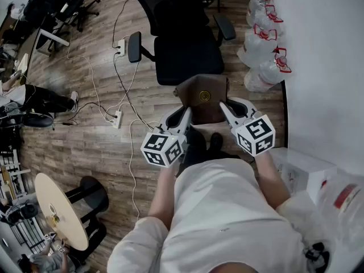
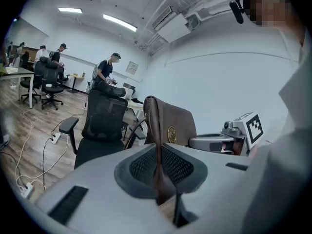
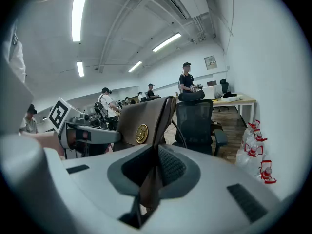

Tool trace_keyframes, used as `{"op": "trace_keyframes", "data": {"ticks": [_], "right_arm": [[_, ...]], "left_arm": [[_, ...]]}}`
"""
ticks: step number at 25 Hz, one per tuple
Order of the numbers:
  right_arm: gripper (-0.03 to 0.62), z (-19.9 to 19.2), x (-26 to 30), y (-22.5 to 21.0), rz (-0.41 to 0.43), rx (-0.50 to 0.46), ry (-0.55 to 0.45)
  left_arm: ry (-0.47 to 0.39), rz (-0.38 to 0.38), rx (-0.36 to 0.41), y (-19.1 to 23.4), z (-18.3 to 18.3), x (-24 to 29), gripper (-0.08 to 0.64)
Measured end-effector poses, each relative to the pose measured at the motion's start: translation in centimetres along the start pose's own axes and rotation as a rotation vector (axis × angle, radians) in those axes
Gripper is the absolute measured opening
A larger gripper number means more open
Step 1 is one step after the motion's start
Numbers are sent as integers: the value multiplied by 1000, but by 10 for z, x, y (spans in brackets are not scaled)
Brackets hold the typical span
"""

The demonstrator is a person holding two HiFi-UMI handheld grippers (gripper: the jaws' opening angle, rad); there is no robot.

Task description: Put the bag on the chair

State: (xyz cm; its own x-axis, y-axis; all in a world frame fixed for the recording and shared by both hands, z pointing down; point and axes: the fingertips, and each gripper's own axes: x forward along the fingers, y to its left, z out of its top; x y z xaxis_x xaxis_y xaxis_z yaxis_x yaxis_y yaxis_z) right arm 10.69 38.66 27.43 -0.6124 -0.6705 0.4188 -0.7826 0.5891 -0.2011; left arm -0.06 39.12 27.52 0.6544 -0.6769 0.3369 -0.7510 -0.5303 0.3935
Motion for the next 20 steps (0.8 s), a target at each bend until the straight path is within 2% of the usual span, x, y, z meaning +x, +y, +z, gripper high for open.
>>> {"op": "trace_keyframes", "data": {"ticks": [14, 20], "right_arm": [[45, -12, -16, 14, 13, -11, -4], [51, -25, -22, 17, 17, 13, 14]], "left_arm": [[-1, -3, -2, -11, -14, -13, 31], [21, 4, 1, -17, -26, -16, 31]]}}
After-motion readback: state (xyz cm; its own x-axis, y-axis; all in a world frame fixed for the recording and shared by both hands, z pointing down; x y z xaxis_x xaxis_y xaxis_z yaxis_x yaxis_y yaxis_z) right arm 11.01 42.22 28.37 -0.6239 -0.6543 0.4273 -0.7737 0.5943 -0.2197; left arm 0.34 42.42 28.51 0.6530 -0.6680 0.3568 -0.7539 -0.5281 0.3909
